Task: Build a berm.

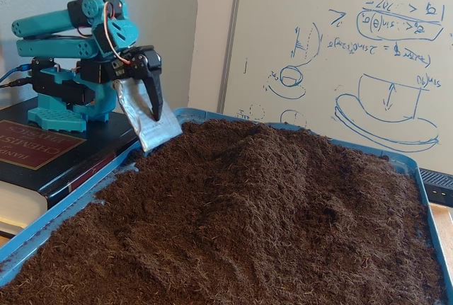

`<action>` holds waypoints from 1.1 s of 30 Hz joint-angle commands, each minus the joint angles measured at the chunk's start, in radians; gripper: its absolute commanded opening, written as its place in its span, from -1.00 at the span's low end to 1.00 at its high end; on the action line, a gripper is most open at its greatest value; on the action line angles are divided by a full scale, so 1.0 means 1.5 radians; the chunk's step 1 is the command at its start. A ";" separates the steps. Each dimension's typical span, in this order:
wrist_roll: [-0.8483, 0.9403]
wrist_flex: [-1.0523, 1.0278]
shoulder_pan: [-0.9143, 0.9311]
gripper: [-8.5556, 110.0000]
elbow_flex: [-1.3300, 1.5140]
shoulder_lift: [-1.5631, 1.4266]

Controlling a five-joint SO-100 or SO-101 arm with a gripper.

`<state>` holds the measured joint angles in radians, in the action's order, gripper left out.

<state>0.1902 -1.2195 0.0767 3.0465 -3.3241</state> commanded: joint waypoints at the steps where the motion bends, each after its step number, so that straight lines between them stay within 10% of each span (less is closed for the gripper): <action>1: -0.002 0.006 -0.018 -0.85 -0.006 -0.021; 33: 0.001 0.032 -0.016 -0.85 0.045 -0.021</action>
<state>0.1902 -1.1827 0.0583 3.1278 -3.3241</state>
